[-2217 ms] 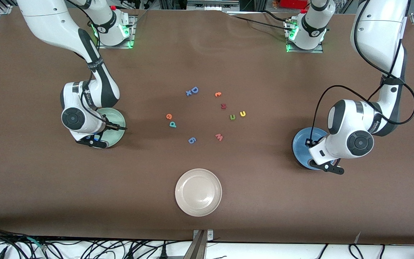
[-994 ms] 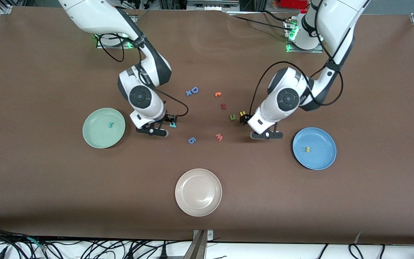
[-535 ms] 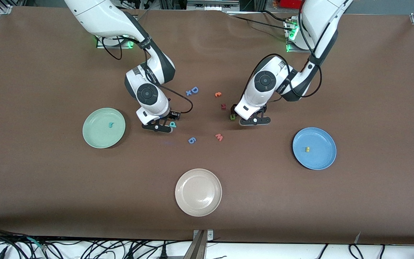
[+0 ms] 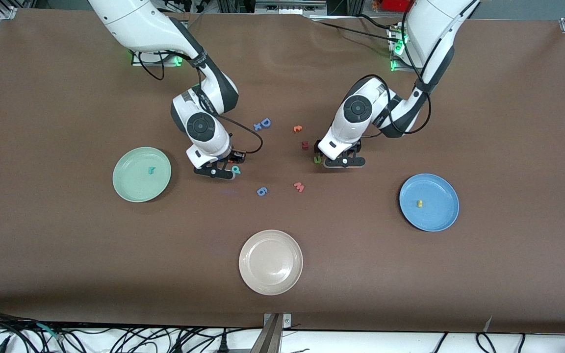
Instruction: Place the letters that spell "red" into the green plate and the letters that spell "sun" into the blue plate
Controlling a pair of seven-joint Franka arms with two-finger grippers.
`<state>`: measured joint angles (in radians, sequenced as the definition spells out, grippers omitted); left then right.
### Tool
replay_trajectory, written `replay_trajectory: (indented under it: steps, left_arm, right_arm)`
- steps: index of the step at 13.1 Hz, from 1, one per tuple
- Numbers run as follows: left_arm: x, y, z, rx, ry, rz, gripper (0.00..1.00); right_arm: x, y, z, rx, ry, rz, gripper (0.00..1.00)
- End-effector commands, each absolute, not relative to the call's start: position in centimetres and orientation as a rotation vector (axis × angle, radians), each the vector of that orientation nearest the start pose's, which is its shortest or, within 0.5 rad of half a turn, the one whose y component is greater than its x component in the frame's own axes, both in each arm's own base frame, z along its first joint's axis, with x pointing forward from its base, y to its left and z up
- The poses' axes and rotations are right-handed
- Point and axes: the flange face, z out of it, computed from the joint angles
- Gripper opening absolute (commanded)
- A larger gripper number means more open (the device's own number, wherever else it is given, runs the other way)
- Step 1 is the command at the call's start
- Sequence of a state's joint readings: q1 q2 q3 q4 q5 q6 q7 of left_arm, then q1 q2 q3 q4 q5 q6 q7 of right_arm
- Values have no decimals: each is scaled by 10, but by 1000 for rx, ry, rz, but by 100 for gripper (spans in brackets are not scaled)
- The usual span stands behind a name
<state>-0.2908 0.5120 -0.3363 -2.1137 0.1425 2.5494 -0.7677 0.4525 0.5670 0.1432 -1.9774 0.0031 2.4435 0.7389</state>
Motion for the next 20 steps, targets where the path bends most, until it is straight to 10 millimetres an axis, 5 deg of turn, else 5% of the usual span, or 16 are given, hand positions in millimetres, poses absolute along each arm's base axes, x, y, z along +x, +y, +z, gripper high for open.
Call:
replay_trajectory:
  steps: [1,7,11,14,16,20]
  left_arm:
    - [460,-339,177,-3172,-83,101,89]
    - [459,-340,174,-3169,-78,109,59]
    - [460,-341,175,-3170,-79,105,37]
    - [462,-341,176,-3173,-80,99,26]
    - [476,-334,186,-3168,-96,85,19]
    - [535,-303,234,-3094,-72,153,19]
  right_arm:
    - [494,338,168,-3117,268,176,51]
    - [493,338,167,-3118,268,180,16]
    - [503,332,187,-3112,294,148,14]
    - [531,299,227,-3146,320,132,15]
    - [550,259,243,-3188,233,152,14]
    - [577,165,239,-3252,153,215,14]
